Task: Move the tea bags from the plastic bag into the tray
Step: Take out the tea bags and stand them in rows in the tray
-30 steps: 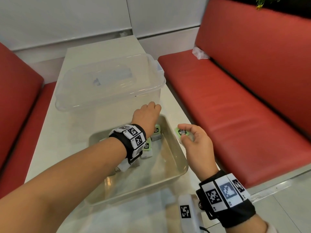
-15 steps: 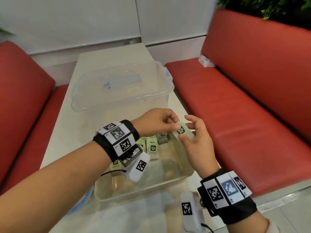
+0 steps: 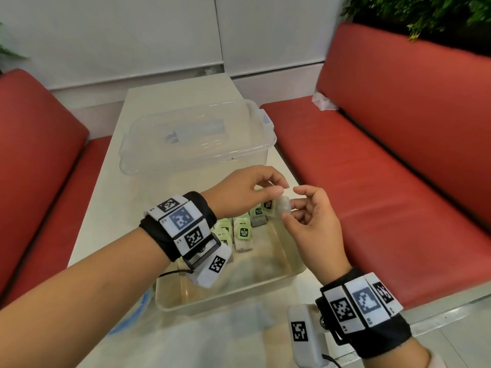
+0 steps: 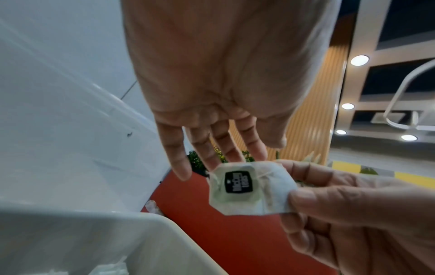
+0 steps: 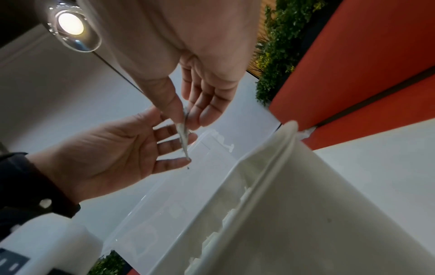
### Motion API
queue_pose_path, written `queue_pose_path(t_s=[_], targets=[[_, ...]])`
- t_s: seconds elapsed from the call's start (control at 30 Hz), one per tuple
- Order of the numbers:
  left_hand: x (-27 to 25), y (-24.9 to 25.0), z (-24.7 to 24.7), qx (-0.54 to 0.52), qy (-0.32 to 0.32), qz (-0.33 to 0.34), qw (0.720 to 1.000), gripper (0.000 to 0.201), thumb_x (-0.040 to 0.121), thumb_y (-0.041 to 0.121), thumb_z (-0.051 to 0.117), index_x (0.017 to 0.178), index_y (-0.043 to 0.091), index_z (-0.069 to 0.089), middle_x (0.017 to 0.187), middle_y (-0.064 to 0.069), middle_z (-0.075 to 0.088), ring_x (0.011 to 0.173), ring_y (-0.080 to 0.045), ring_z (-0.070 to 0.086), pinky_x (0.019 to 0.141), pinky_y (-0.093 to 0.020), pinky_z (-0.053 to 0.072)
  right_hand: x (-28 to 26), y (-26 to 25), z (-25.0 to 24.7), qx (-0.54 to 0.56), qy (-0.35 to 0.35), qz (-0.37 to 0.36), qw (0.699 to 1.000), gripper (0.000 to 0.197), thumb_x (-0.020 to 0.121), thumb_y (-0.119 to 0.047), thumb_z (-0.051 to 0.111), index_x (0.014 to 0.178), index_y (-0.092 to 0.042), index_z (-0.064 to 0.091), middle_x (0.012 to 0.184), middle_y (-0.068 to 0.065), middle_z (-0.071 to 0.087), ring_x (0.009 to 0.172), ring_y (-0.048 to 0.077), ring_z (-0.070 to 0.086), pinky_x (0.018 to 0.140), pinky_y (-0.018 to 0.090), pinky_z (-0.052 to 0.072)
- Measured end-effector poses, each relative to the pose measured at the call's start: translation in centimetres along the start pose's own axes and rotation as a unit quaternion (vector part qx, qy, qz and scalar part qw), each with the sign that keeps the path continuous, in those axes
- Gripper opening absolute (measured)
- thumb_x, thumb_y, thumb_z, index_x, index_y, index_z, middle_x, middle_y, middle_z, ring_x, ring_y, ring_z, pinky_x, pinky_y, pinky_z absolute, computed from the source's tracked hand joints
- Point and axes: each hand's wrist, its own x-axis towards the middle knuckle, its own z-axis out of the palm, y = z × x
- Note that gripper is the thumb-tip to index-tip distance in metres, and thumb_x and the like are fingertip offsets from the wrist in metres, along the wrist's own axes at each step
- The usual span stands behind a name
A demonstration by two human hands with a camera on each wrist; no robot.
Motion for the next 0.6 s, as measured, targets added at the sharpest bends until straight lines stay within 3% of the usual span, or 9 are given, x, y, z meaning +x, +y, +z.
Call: queue_pose_path(t_s=[0.1, 0.17, 0.27, 0.43, 0.6], targets=[[0.17, 0.42, -0.1, 0.022, -0.003, 0.008, 1.0, 0.007, 0.088, 0.015, 0.061, 0.092, 0.018, 0.067, 0.086, 0.016, 0.063, 0.084, 0.001, 0.057, 0.078, -0.012, 0.044, -0.11, -0.18, 0.21, -0.01, -0.003, -0.006, 1.0, 0.042, 0.08, 0.0, 0.066, 0.101, -0.032, 0.048, 0.081, -0.006, 0.065, 0.065, 0.005, 0.059, 0.069, 0.023, 0.05], [0.3, 0.44, -0.31, 0.022, -0.024, -0.009, 0.999, 0.007, 0.088, 0.013, 0.061, 0.089, 0.017, 0.066, 0.083, 0.012, 0.064, 0.08, -0.004, 0.058, 0.08, -0.021, 0.048, -0.18, -0.17, 0.3, -0.009, -0.001, -0.005, 1.0, 0.042, 0.08, 0.001, 0.066, 0.096, -0.033, 0.049, 0.082, -0.004, 0.065, 0.067, 0.006, 0.059, 0.07, 0.025, 0.051], [0.44, 0.16, -0.42, 0.035, -0.048, -0.027, 0.998, 0.015, 0.088, 0.013, 0.061, 0.08, 0.025, 0.062, 0.079, 0.01, 0.063, 0.075, -0.007, 0.057, 0.08, -0.029, 0.049, -0.35, -0.27, 0.38, -0.004, -0.005, -0.002, 1.0, 0.039, 0.079, 0.0, 0.068, 0.092, -0.032, 0.049, 0.082, -0.003, 0.065, 0.07, 0.011, 0.061, 0.072, 0.028, 0.052], [0.32, 0.0, -0.49, 0.059, -0.067, -0.038, 0.995, 0.022, 0.09, 0.015, 0.058, 0.075, 0.031, 0.055, 0.073, 0.014, 0.057, 0.063, 0.008, 0.05, 0.065, -0.008, 0.039, -0.41, -0.72, 0.01, -0.037, 0.01, -0.008, 0.999, 0.014, 0.088, -0.013, 0.059, 0.086, -0.026, 0.055, 0.077, -0.002, 0.068, 0.069, 0.012, 0.064, 0.071, 0.03, 0.053], [0.3, 0.05, -0.69, 0.084, -0.074, -0.041, 0.993, 0.02, 0.091, 0.016, 0.056, 0.077, 0.029, 0.056, 0.073, 0.015, 0.057, 0.061, 0.012, 0.049, 0.06, -0.003, 0.038, 0.12, -1.05, -0.35, -0.212, -0.016, -0.082, 0.974, 0.004, 0.089, -0.016, 0.06, 0.085, -0.018, 0.06, 0.072, -0.011, 0.061, 0.068, 0.012, 0.059, 0.066, 0.027, 0.046]])
